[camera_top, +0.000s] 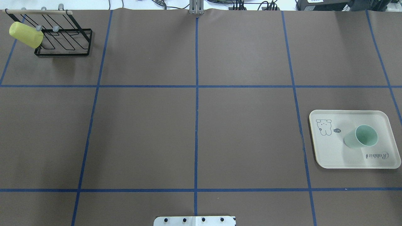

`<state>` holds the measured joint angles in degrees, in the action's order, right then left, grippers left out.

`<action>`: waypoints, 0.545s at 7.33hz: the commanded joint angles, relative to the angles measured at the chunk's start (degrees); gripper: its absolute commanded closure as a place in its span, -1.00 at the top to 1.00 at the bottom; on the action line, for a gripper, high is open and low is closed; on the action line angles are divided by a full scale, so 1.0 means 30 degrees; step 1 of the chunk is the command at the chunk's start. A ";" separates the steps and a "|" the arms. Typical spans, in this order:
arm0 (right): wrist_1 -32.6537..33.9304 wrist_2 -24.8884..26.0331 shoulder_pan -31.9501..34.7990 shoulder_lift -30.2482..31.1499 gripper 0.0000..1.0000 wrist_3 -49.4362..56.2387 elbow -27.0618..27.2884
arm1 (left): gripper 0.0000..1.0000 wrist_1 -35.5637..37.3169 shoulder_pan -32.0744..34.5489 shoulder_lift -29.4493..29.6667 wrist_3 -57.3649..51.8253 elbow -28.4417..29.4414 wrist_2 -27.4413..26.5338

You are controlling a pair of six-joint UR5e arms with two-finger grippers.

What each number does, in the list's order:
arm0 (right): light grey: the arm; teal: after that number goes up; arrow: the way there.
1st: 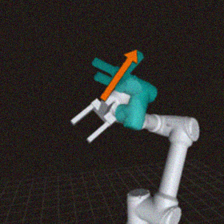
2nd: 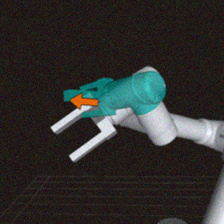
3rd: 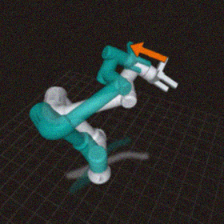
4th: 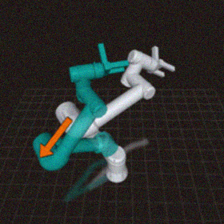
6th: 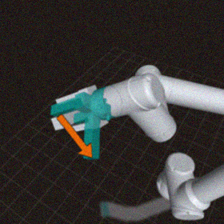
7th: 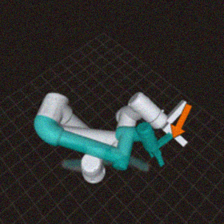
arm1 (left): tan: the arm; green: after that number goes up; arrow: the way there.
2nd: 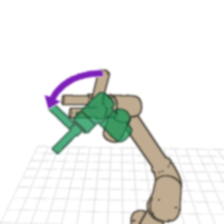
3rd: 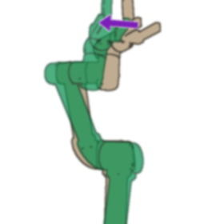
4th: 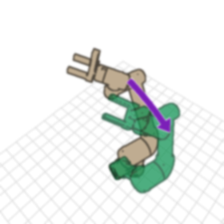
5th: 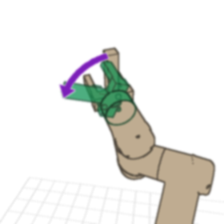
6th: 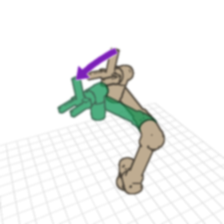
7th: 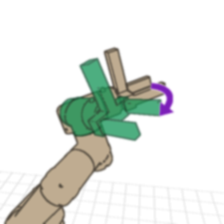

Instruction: Left arm grabs green cup and hands to right arm on tray

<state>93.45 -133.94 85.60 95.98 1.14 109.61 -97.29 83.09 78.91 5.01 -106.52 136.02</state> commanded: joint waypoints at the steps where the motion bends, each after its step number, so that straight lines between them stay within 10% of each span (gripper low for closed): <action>1: 0.0022 -0.0001 0.0000 -0.0031 0.99 0.0000 -0.0032 | 1.00 -0.0001 -0.0010 0.0005 0.0000 0.0000 -0.0017; 4: -0.0007 -0.0001 0.0000 -0.0031 0.99 0.0000 -0.0032 | 1.00 -0.0147 -0.0010 0.0005 0.0000 0.0205 -0.0046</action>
<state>93.44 -133.94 85.61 95.89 1.14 109.52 -97.51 83.06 78.92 5.01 -106.17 135.89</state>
